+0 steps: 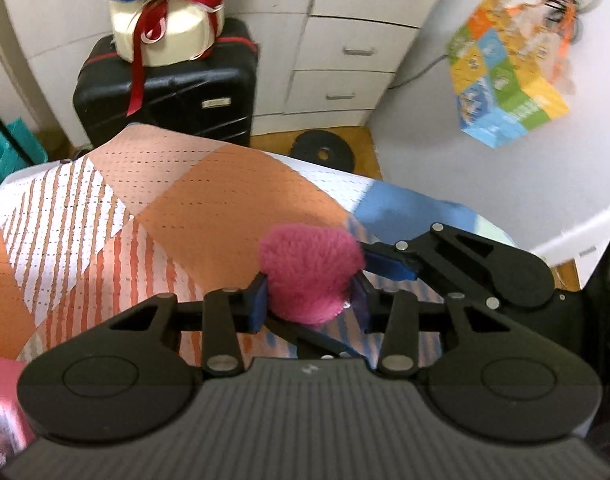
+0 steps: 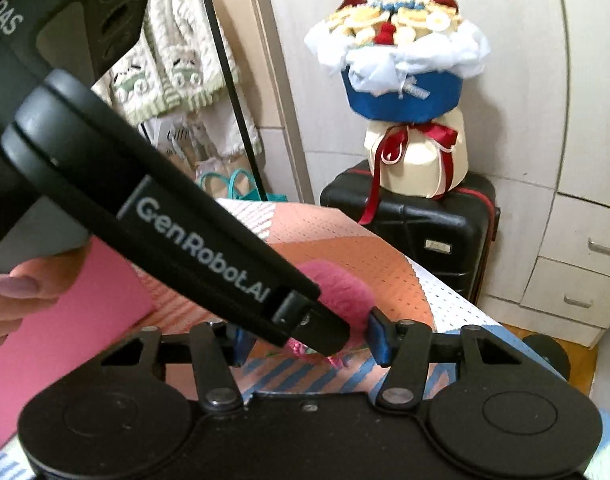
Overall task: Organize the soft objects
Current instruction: 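Grasp the pink fluffy pompom with the left gripper and lift it, then carry the pink pompom over the pink box with the left gripper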
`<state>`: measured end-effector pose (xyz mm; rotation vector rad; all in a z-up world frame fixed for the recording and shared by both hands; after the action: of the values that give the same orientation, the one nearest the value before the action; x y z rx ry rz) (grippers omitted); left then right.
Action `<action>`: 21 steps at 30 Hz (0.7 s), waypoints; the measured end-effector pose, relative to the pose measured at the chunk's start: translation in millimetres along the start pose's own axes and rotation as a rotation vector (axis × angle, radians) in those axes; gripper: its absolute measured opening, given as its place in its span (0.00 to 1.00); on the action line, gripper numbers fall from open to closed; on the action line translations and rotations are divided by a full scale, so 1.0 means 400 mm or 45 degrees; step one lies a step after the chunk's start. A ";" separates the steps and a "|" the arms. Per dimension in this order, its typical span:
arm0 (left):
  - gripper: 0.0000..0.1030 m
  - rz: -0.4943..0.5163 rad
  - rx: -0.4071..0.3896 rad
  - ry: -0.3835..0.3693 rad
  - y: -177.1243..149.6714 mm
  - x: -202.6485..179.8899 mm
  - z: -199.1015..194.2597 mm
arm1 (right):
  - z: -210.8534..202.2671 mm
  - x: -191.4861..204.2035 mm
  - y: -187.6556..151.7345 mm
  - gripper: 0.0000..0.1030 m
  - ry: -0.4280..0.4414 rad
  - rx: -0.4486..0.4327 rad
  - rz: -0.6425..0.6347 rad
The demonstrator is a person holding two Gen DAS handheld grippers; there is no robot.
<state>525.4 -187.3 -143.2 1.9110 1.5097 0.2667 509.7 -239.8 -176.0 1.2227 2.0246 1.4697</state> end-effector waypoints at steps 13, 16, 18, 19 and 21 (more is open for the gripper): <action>0.39 0.155 -0.029 -0.170 -0.147 -0.113 -0.319 | -0.274 0.206 0.035 0.58 -0.058 -0.037 -0.040; 0.39 0.232 -0.038 -0.173 -0.200 -0.135 -0.387 | -0.342 0.273 0.025 0.58 -0.077 -0.044 -0.090; 0.39 0.255 -0.043 -0.176 -0.233 -0.144 -0.432 | -0.379 0.318 0.017 0.60 -0.089 -0.038 -0.103; 0.39 0.267 -0.044 -0.174 -0.250 -0.145 -0.456 | -0.396 0.339 0.014 0.61 -0.083 -0.044 -0.106; 0.39 0.289 -0.051 -0.175 -0.277 -0.143 -0.494 | -0.436 0.385 0.012 0.61 -0.061 -0.084 -0.127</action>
<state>314.0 -154.1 -49.3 2.0267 1.1912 0.2588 302.5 -218.4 -72.3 1.1040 1.9601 1.4352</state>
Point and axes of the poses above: each gripper's, at about its wrist camera, not at the fingertips, and z roughly the way its jaws point, x to its left, y to its top, the point moved 8 cm from there along z, roughly the way its jaws point, and after that the axes turned 13 degrees about -x, right-handed, at the moved point
